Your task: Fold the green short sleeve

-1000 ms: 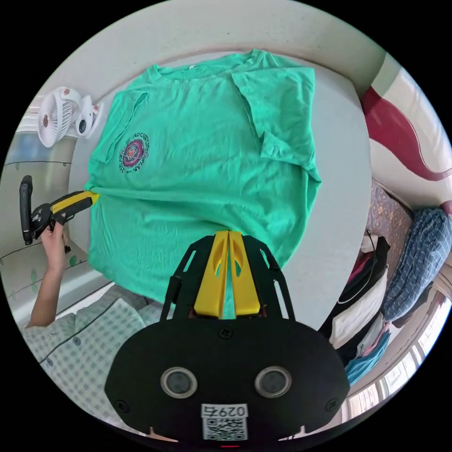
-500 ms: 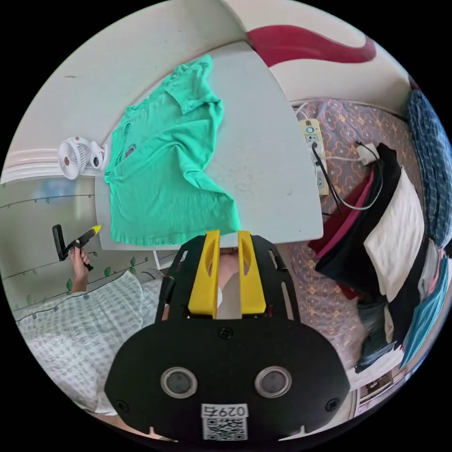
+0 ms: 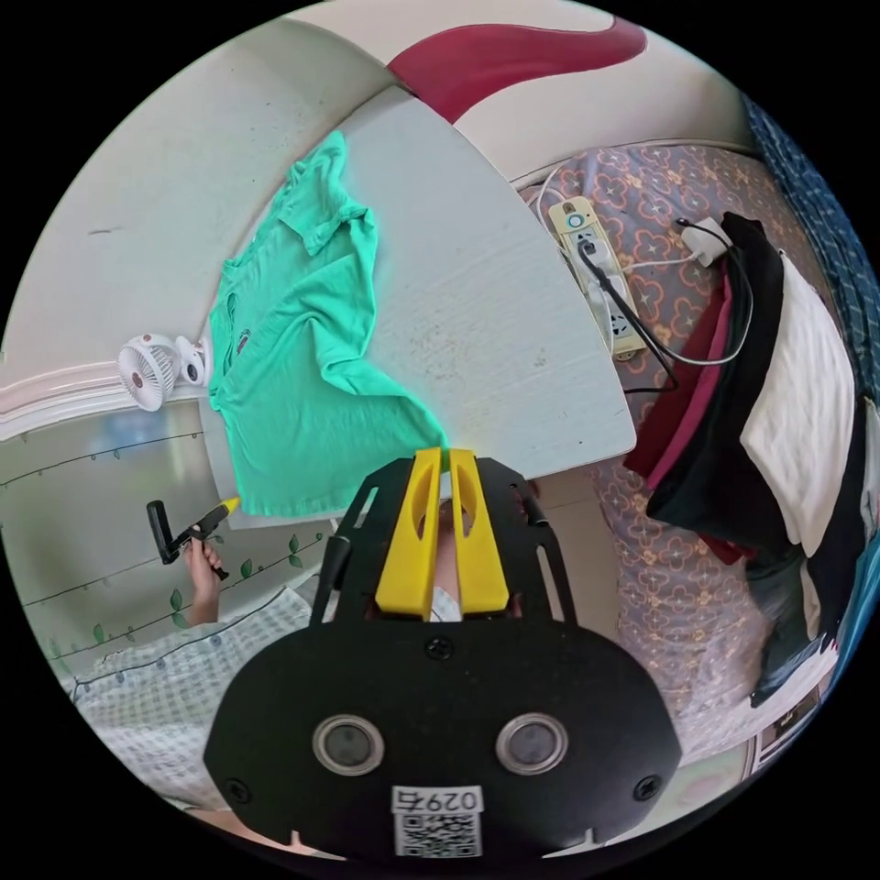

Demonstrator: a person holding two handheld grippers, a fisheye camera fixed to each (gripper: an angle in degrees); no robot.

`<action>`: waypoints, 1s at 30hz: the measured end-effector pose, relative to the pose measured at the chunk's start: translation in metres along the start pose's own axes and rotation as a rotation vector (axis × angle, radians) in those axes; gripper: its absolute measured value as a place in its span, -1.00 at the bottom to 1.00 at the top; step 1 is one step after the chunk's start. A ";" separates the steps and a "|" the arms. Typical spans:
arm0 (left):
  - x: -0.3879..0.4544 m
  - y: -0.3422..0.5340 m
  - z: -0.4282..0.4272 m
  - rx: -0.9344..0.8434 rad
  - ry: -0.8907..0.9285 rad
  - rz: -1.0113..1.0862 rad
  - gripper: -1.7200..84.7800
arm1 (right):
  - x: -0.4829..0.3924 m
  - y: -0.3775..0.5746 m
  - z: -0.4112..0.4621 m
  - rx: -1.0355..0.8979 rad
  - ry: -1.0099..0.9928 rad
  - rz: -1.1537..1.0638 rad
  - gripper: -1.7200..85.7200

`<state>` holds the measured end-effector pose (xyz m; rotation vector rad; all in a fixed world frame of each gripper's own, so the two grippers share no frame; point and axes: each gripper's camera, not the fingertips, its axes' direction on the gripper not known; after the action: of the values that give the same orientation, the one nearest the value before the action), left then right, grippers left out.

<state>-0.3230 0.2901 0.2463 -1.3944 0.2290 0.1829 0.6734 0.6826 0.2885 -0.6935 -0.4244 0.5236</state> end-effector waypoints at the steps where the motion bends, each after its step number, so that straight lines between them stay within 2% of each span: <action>1: -0.003 0.003 0.000 0.001 -0.008 -0.010 -0.83 | 0.004 0.002 -0.002 -0.004 -0.007 -0.002 -0.94; 5: -0.019 0.016 0.003 0.015 0.046 -0.068 -0.76 | 0.028 0.014 -0.012 -0.013 -0.054 -0.014 -0.95; 8: -0.020 0.027 0.009 -0.023 0.019 -0.080 -0.84 | 0.039 0.026 -0.023 0.019 -0.071 -0.026 -0.96; 12: -0.021 0.058 0.017 -0.056 0.090 -0.134 -0.96 | 0.055 0.047 -0.038 0.007 -0.062 -0.053 -0.96; 16: -0.022 0.100 0.009 -0.056 0.109 -0.156 -0.98 | 0.073 0.078 -0.057 -0.007 -0.082 -0.093 -0.96; 20: -0.028 0.150 -0.011 -0.036 0.175 -0.228 -0.98 | 0.107 0.116 -0.078 0.020 -0.292 -0.032 -0.96; 24: -0.018 0.181 -0.022 -0.039 0.158 -0.262 -0.98 | 0.134 0.143 -0.084 0.068 -0.475 0.059 -0.96; 28: -0.005 0.155 -0.040 0.016 0.174 -0.244 -0.98 | 0.141 0.135 -0.095 0.184 -0.618 0.102 -0.96; 30: 0.013 0.108 -0.066 0.079 0.136 -0.166 -0.98 | 0.129 0.105 -0.108 0.216 -0.675 0.053 -0.96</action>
<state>-0.3423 0.2428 0.1296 -1.3416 0.2292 -0.0579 0.8007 0.7732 0.1657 -0.3036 -0.9655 0.8407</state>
